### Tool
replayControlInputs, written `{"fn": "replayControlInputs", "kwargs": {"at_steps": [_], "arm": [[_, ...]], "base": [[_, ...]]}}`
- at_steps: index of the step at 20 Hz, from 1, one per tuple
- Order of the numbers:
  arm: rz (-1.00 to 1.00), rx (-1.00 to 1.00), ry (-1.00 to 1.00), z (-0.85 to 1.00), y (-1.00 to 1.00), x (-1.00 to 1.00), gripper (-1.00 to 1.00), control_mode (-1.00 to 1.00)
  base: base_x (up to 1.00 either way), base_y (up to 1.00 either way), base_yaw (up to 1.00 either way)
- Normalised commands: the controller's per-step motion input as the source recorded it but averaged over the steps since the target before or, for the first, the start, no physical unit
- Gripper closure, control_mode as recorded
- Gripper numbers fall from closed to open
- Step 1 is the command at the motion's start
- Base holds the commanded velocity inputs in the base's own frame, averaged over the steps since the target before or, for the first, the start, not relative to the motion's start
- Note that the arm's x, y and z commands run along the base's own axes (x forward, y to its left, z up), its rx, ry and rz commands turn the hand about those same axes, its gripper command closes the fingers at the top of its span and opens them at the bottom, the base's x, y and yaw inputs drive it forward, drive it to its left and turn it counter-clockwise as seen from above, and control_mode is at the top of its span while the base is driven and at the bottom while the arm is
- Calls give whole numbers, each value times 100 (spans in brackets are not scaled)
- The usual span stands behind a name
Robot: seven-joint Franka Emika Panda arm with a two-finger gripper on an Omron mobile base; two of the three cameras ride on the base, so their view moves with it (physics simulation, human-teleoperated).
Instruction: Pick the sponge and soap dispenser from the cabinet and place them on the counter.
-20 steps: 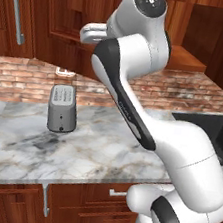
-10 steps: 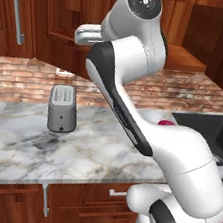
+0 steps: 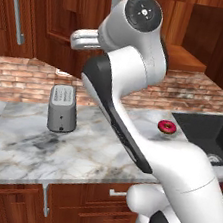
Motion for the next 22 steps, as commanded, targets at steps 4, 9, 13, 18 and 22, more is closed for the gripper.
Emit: {"fn": "replayControlInputs", "kwargs": {"at_steps": [4,9,13,18,22], "arm": [[-1,0,-14,16,-11,-55,-100,-100],[-14,-2,-7,7,-4,-37,-100,-100],[-9,1,-1,19,-22,-47,-100,-100],[-3,13,0,23,-58,-44,-100,-100],[0,17,0,27,-61,-37,-100,-100]], "base": [[0,0,0],[0,0,0],[0,0,0],[0,0,0],[0,0,0]]}}
